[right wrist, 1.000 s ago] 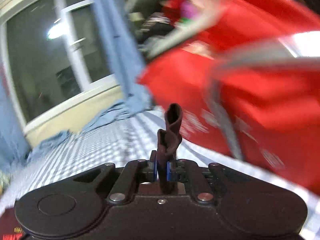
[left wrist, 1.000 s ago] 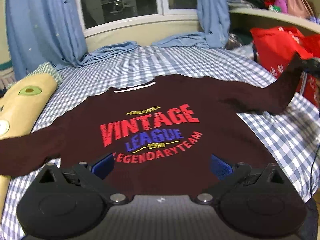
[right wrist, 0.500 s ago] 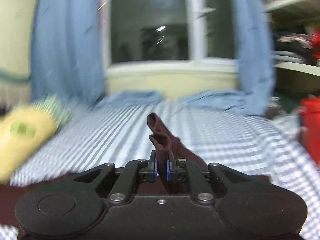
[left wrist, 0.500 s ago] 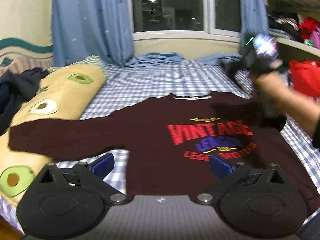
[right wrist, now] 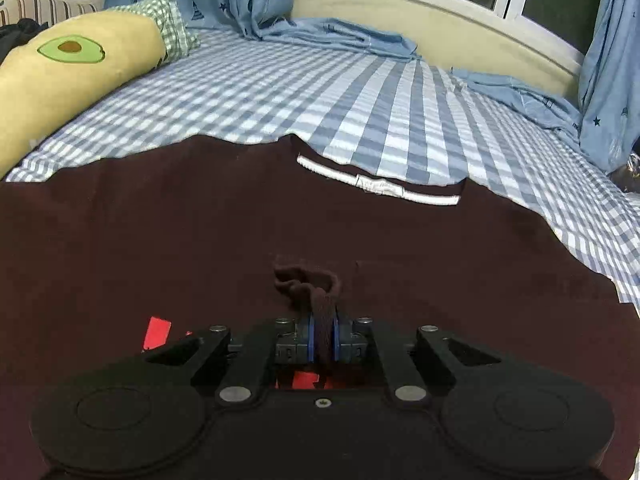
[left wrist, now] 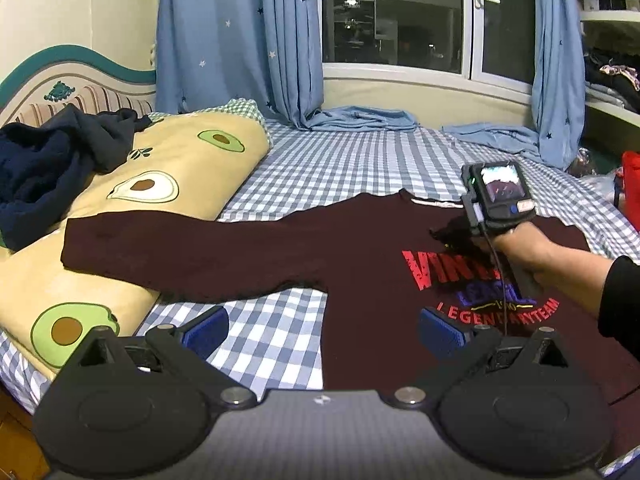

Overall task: Fold small clothes
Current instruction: 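Carry the sleeve across the sweatshirt body with the right gripper and release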

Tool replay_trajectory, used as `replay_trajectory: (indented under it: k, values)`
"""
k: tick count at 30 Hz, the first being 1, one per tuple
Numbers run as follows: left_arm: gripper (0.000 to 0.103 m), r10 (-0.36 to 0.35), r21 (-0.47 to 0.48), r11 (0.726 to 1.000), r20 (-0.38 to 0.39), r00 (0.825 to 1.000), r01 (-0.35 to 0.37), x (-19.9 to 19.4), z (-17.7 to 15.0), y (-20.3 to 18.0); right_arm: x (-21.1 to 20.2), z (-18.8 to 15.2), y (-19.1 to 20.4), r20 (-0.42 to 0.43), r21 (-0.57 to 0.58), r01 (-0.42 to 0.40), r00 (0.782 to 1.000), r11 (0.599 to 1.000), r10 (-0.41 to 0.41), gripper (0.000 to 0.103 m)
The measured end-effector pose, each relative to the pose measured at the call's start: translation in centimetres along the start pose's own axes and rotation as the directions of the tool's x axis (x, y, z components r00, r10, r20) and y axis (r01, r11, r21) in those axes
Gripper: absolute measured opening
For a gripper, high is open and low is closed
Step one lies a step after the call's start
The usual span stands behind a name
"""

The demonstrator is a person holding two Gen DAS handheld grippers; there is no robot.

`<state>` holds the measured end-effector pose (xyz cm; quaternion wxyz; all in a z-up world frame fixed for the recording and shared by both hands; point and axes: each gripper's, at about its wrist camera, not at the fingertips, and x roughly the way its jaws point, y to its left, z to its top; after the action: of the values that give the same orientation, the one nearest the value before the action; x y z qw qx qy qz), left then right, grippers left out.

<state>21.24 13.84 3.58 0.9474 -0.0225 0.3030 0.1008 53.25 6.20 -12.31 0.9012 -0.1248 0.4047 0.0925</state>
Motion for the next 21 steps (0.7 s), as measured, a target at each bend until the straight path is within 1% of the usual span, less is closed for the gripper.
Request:
replay_trajectory:
  k: [1,2,3,4,5,7,8,10,11,12,14,16,17,21]
  values:
    - [0.103,-0.004,-0.003,1.000,0.001,1.000,0.004,0.0,0.0,0.0,0.4,-0.3,0.0,-0.030,-0.008,-0.013,0.999,1.000,0.012,0.019]
    - [0.103,-0.008,-0.011,1.000,0.000,1.000,0.008,0.1,0.0,0.1,1.4,-0.2,-0.2,-0.066,-0.020,-0.038,0.997,0.999,0.037,0.032]
    - [0.103,-0.014,-0.025,1.000,-0.003,1.000,0.014,0.2,0.0,0.3,1.8,-0.3,-0.2,-0.081,-0.040,-0.055,0.995,0.998,0.052,0.042]
    - [0.103,-0.019,-0.038,0.999,-0.007,1.000,0.019,0.3,0.0,0.6,1.5,-0.7,0.5,-0.060,-0.081,-0.061,0.997,0.995,0.056,0.049]
    - [0.103,-0.024,-0.054,0.998,-0.011,1.000,0.023,0.5,0.0,0.9,1.1,-1.0,0.9,-0.056,-0.109,-0.064,0.997,0.992,0.058,0.059]
    - [0.103,-0.020,-0.079,0.997,-0.017,1.000,0.018,0.4,0.1,1.6,0.5,-1.2,1.6,-0.054,-0.123,-0.055,0.997,0.991,0.048,0.060]
    - [0.103,-0.006,-0.082,0.997,-0.014,1.000,0.005,0.3,0.1,1.9,0.0,-1.1,1.4,-0.060,-0.106,-0.089,0.995,0.990,0.083,0.060]
    - [0.103,0.035,-0.073,0.997,-0.001,0.999,-0.035,0.1,0.2,2.6,-1.6,-0.5,0.0,-0.044,-0.022,-0.193,0.980,0.981,0.192,0.061]
    - [0.103,0.060,-0.068,0.996,0.010,0.998,-0.059,0.2,0.1,3.0,-2.7,-0.2,-1.0,-0.021,0.019,-0.230,0.973,0.973,0.230,0.065]
    - [0.103,0.088,-0.062,0.994,0.019,0.996,-0.087,0.6,-0.1,3.4,-3.8,0.1,-2.1,0.009,0.048,-0.250,0.968,0.967,0.250,0.072]
    - [0.103,0.132,-0.050,0.990,0.005,0.991,-0.132,1.7,-0.3,4.1,-6.7,0.6,-4.4,0.076,0.066,-0.239,0.969,0.969,0.234,0.076]
    - [0.103,0.148,-0.066,0.987,-0.004,0.989,-0.148,2.9,-0.6,5.2,-9.7,0.8,-6.1,0.130,0.046,-0.225,0.967,0.973,0.218,0.078]
    - [0.103,0.154,-0.084,0.984,-0.012,0.988,-0.154,3.4,-0.7,5.8,-11.3,0.7,-7.0,0.151,0.036,-0.221,0.965,0.975,0.214,0.080]
    - [0.103,0.132,-0.146,0.981,0.019,0.991,-0.128,4.9,-1.4,8.8,-18.7,-1.1,-10.5,0.245,-0.001,-0.208,0.948,0.978,0.202,0.092]
